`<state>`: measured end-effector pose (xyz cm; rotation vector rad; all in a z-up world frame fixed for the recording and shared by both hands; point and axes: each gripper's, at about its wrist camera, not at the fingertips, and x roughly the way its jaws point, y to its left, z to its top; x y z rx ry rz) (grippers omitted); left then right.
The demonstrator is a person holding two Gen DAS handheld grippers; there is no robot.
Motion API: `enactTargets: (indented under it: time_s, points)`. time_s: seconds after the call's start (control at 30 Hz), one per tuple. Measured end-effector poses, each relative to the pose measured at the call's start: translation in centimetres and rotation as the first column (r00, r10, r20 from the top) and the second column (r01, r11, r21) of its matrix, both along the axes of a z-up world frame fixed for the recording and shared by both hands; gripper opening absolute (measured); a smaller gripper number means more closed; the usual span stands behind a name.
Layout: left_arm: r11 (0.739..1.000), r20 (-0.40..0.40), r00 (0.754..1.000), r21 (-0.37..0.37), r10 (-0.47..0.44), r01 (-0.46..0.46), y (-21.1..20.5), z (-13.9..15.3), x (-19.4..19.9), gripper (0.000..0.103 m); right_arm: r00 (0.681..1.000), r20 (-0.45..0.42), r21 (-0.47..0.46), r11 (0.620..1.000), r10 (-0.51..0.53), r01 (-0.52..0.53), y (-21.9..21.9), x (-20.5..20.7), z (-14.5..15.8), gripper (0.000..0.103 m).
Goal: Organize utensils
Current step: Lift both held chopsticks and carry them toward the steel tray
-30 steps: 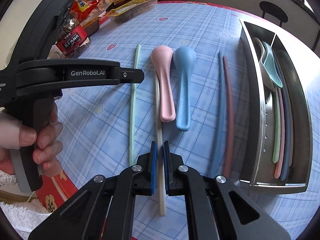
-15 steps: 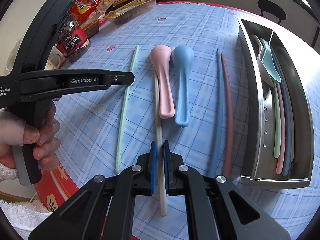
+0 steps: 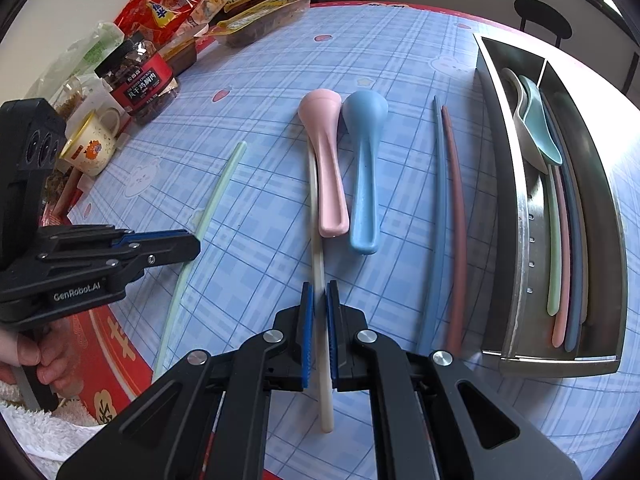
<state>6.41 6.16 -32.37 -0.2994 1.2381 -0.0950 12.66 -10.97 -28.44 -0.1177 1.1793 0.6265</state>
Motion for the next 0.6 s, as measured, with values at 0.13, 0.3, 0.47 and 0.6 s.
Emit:
enactTargets:
  time_s: [0.13, 0.3, 0.47, 0.6]
  points:
    - [0.997, -0.029, 1.000, 0.071, 0.009, -0.006, -1.0, 0.2, -0.1, 0.014, 1.000, 0.000, -0.005, 1.000, 0.004, -0.004, 0.1, 0.1, 0.0, 0.007]
    - [0.994, -0.039, 0.999, 0.111, -0.009, 0.013, -1.7, 0.3, 0.1, 0.014, 1.000, -0.003, 0.006, 1.000, 0.001, -0.001, -0.1, 0.1, -0.1, 0.007]
    - [0.988, -0.028, 0.999, 0.153, -0.028, 0.032, -2.3, 0.3, 0.2, 0.014, 1.000, 0.000, 0.010, 1.000, -0.002, 0.002, -0.2, 0.1, -0.1, 0.007]
    - [0.980, -0.010, 0.998, 0.190, -0.058, 0.059, -3.2, 0.3, 0.2, 0.015, 1.000, 0.003, 0.003, 1.000, 0.004, -0.004, -0.1, 0.1, -0.1, 0.007]
